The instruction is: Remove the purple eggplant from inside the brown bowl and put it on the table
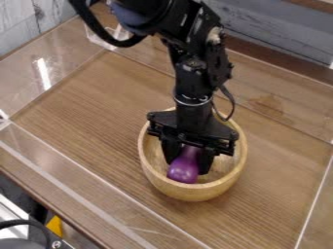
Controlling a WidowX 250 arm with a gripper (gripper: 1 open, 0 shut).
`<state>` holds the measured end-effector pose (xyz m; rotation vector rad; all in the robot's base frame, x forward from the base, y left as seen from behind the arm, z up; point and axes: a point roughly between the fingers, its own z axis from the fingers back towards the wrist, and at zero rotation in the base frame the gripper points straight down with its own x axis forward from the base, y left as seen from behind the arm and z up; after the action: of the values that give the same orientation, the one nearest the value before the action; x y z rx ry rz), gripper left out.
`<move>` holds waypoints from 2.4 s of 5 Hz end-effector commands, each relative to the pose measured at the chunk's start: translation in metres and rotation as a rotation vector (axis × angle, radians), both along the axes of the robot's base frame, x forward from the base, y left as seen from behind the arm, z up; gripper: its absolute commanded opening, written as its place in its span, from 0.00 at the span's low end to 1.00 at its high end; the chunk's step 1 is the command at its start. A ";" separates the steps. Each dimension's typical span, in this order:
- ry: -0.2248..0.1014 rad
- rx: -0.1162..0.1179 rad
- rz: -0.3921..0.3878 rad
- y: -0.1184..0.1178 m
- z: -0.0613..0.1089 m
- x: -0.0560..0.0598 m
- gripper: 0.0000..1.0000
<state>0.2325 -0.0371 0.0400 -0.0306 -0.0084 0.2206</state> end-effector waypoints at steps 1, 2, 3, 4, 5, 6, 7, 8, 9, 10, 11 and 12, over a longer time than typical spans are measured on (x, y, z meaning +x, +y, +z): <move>-0.053 -0.012 0.010 0.002 0.015 0.006 0.00; -0.054 -0.019 0.014 0.002 0.017 0.005 0.00; -0.055 -0.025 0.018 0.002 0.020 0.005 0.00; -0.056 -0.032 0.021 0.002 0.022 0.004 0.00; -0.056 -0.039 0.024 0.003 0.025 0.004 0.00; -0.056 -0.046 0.028 0.003 0.028 0.003 0.00; -0.057 -0.053 0.031 0.003 0.030 0.002 0.00; -0.059 -0.062 0.035 0.004 0.035 0.001 0.00; -0.061 -0.069 0.036 0.005 0.039 0.000 0.00; -0.065 -0.075 0.036 0.007 0.044 -0.001 0.00; -0.068 -0.078 0.037 0.009 0.048 -0.002 0.00; -0.075 -0.078 0.039 0.014 0.052 -0.003 0.00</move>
<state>0.2201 -0.0245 0.0780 -0.1067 -0.0106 0.2551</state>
